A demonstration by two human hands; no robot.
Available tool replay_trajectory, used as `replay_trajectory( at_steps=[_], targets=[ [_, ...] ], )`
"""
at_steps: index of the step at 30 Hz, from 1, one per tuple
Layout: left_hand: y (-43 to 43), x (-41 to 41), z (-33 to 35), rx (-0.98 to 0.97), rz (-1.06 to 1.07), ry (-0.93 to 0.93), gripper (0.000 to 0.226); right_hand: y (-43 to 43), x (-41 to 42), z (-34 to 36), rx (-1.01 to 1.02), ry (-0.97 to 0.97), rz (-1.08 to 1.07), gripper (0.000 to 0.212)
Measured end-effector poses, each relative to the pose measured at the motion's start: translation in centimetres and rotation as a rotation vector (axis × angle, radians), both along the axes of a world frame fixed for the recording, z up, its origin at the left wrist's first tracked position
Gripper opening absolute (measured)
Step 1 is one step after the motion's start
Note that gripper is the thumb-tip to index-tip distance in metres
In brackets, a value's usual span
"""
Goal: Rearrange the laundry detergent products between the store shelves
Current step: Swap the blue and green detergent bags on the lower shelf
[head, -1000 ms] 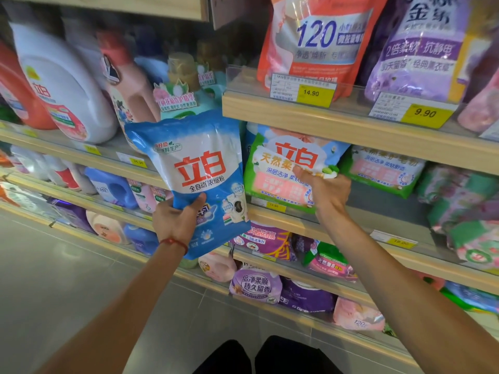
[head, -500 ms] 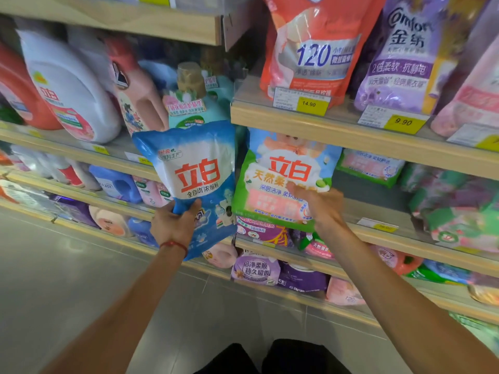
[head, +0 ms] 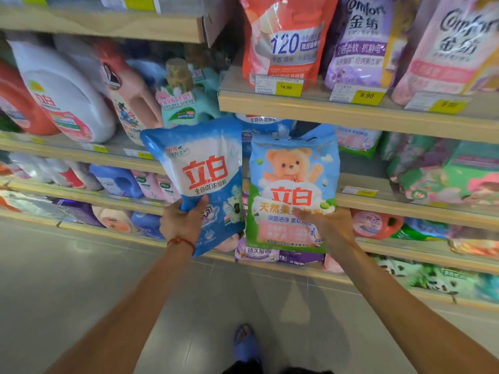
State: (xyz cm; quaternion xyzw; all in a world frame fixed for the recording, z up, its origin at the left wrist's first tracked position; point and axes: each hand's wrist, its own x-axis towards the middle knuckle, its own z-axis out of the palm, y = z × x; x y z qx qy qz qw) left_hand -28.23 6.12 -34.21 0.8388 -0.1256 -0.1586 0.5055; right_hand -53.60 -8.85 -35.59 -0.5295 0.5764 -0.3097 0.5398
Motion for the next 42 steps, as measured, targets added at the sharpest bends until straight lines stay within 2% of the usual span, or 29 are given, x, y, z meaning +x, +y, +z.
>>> replay_trajectory(
  at_steps=[11,15,21,30,34,42],
  targets=[
    [1.7,-5.0,0.9,0.013,-0.109,-0.035,0.033,3.0,-7.1,1.4,-0.028,0.010,-0.053,0.036],
    [1.0,-5.6,0.4,-0.024,-0.128,0.051,0.035,3.5,-8.4,1.9,-0.050,0.041,-0.090,0.031],
    [-3.4,-3.9,-1.3,-0.101,-0.201,0.194,0.025,2.7,-8.1,1.3,-0.077,0.041,-0.182,0.032],
    [-11.5,0.4,-1.8,-0.128,-0.327,0.246,0.018,2.1,-5.8,0.2,-0.062,0.085,-0.369,0.035],
    [-13.9,1.3,-1.9,-0.205,-0.339,0.309,0.020,1.2,-4.8,-0.6,-0.046,0.116,-0.401,0.028],
    [-17.4,1.7,-1.5,-0.408,-0.335,0.289,0.021,-0.6,-3.9,-2.1,-0.056,0.077,-0.377,0.032]
  ],
)
